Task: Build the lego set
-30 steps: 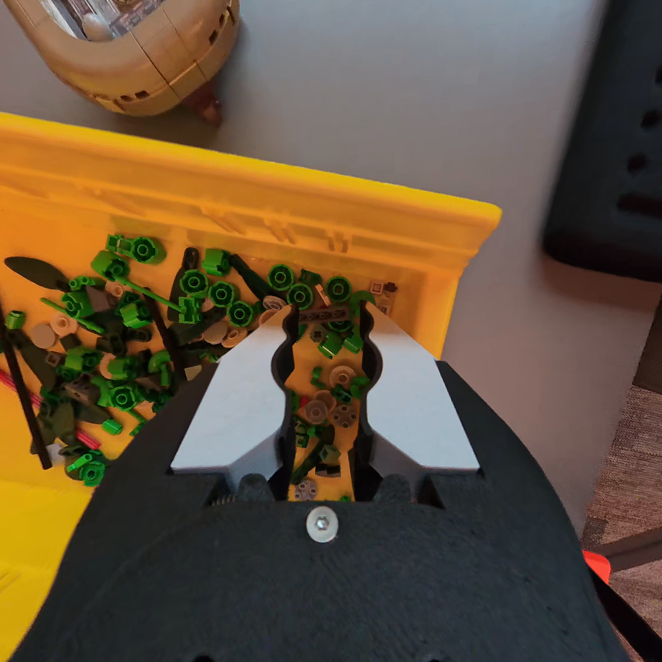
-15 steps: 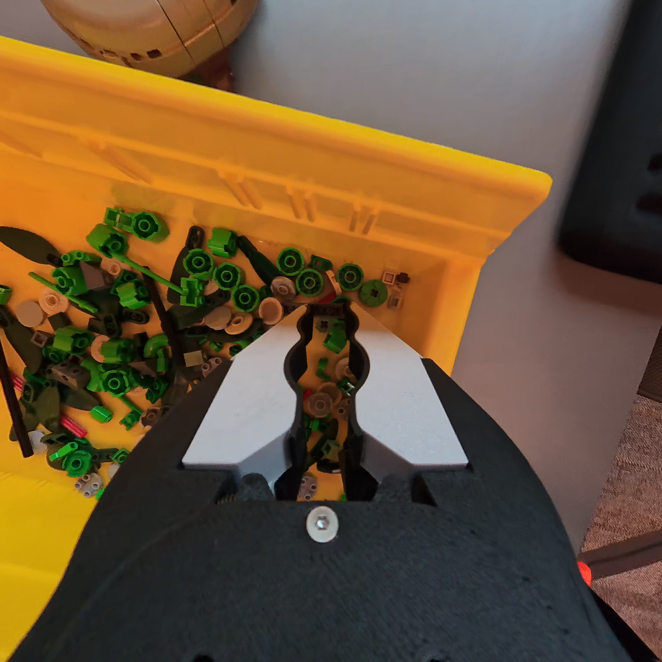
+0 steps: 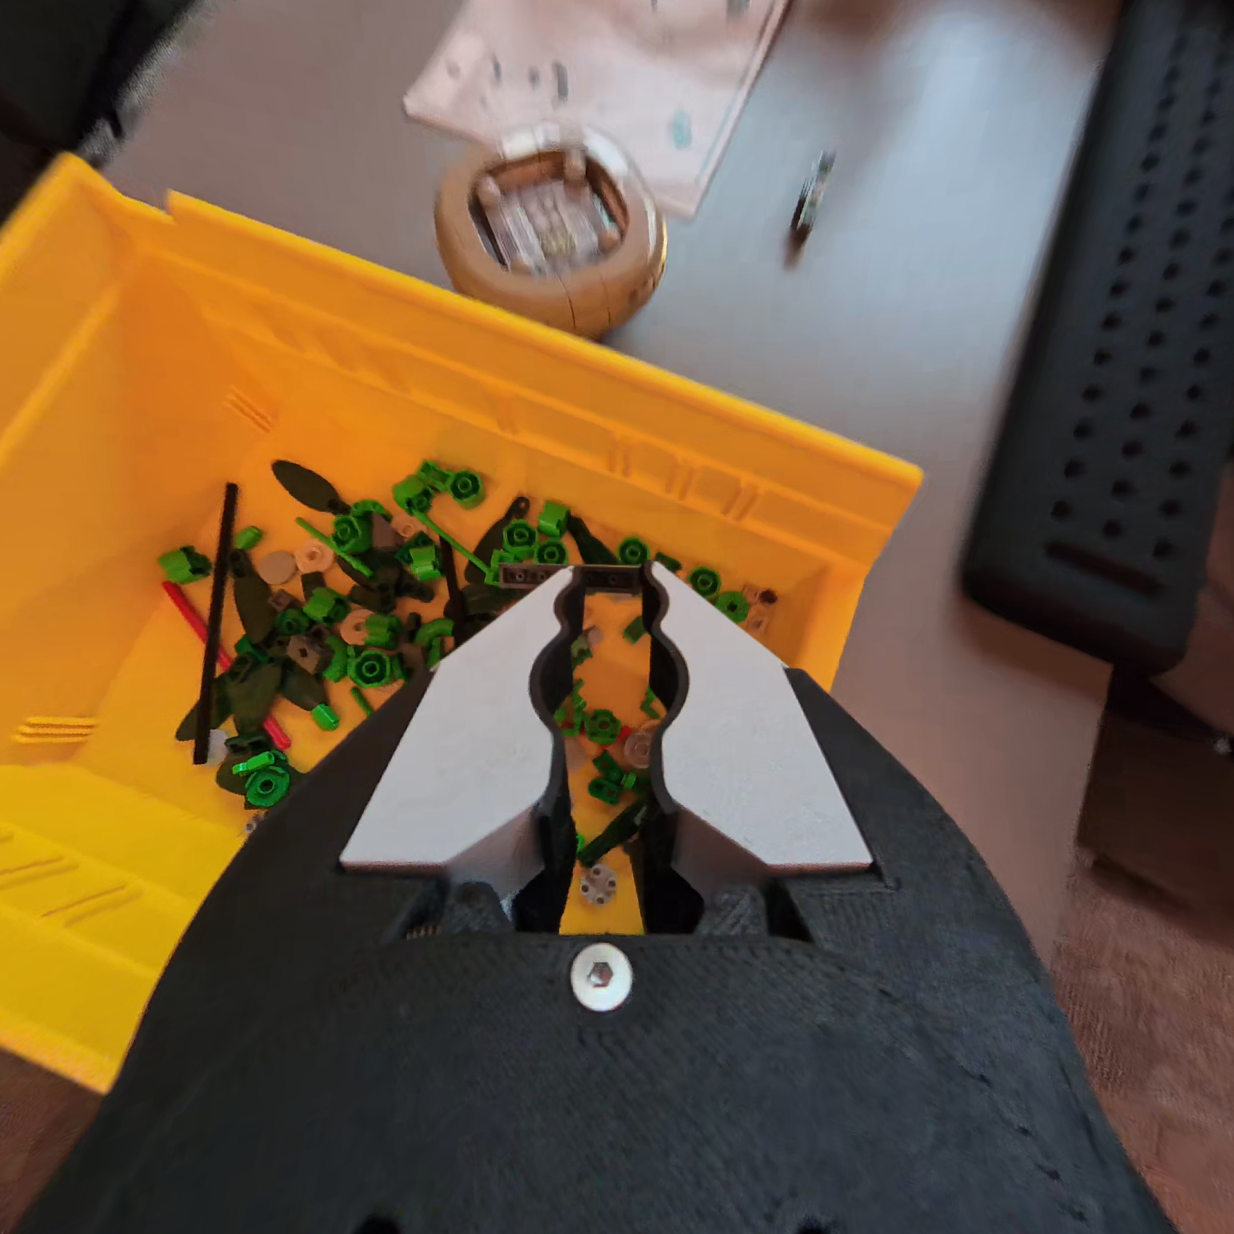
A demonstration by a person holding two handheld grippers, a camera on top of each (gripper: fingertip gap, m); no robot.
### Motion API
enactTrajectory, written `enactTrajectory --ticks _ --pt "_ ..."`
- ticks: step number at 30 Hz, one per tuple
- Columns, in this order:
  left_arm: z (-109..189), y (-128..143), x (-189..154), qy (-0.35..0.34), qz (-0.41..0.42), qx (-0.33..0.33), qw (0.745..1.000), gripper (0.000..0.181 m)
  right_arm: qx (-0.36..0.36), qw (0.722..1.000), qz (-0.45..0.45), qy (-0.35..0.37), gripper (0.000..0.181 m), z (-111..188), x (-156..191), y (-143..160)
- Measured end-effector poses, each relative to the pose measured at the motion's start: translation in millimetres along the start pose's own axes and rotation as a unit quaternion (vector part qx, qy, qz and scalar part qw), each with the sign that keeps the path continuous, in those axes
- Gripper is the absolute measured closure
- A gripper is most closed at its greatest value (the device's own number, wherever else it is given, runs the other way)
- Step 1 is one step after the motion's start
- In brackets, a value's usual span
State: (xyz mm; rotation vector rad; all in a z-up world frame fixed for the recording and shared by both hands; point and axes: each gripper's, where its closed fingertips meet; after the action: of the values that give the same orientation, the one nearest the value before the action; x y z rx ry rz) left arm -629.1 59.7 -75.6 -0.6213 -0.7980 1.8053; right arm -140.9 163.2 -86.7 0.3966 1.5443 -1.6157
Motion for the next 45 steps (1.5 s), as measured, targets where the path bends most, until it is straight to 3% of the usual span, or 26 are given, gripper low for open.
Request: enactTrajectory --ticks 3,5,8,12,15,18,23,25,27,30,31,33,36,37,39,42,45 --pt "20 -27 -6 0.027 0.029 -0.087 0.995 0.166 -0.013 1.0 -0.005 -0.002 0.161 0 1 -10" --pt "27 -40 -11 0.037 0.027 -0.115 0.992 0.166 -0.046 0.999 -0.01 -0.008 0.161 0 6 -40" --pt "24 -54 -22 0.043 0.003 -0.113 0.993 0.166 -0.148 0.986 0.018 -0.07 0.159 6 46 -140" --pt "11 -81 -49 0.084 -0.031 -0.095 0.991 0.166 -0.311 0.914 0.073 -0.25 0.156 33 145 -279" --pt "3 -103 -67 0.109 -0.053 -0.093 0.988 0.166 -0.341 0.878 0.074 -0.328 0.149 26 175 -330" --pt "-4 -117 -81 0.129 -0.067 -0.093 0.985 0.166 -0.34 0.857 0.087 -0.377 0.141 16 192 -351" --pt "-12 -131 -103 0.158 -0.086 -0.094 0.979 0.166 -0.328 0.838 0.104 -0.424 0.149 21 209 -354" --pt "-15 -136 -109 0.167 -0.092 -0.097 0.977 0.166 -0.329 0.829 0.086 -0.445 0.16 27 208 -352" --pt "-17 -140 -121 0.193 -0.091 -0.104 0.972 0.166 -0.319 0.818 0.064 -0.474 0.176 37 207 -346" --pt "-25 -143 -128 0.196 -0.09 -0.107 0.971 0.164 -0.288 0.796 0.035 -0.532 0.179 56 207 -326" --pt "-29 -144 -126 0.182 -0.089 -0.109 0.973 0.149 -0.268 0.783 0.008 -0.561 0.178 62 206 -317" --pt "-36 -145 -121 0.139 -0.096 -0.118 0.978 0.135 -0.181 0.733 -0.091 -0.65 0.178 77 204 -291" --pt "-56 -148 -127 0.072 -0.147 -0.133 0.977 0.13 -0.065 0.568 -0.26 -0.778 0.176 112 184 -260" --pt "-66 -150 -135 0.06 -0.169 -0.136 0.974 0.13 -0.027 0.531 -0.287 -0.797 0.176 119 178 -246" --pt "-93 -155 -154 0.05 -0.216 -0.135 0.966 0.131 0.03 0.499 -0.309 -0.809 0.179 127 174 -217" --pt "-129 -170 -183 0.059 -0.265 -0.144 0.952 0.139 0.074 0.43 -0.317 -0.842 0.179 159 163 -191" --pt "-156 -187 -207 0.091 -0.282 -0.164 0.941 0.144 0.098 0.409 -0.319 -0.85 0.179 181 155 -171"
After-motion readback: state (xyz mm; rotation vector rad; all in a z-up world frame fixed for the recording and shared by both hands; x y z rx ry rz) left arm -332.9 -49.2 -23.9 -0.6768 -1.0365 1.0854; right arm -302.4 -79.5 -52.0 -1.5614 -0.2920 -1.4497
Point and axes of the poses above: each gripper's, where its closed fingertips meet, z back along the fingers, y out of its underside, x = y × z across the jaws, and after that the axes turned 3 degrees about -x, right-handed
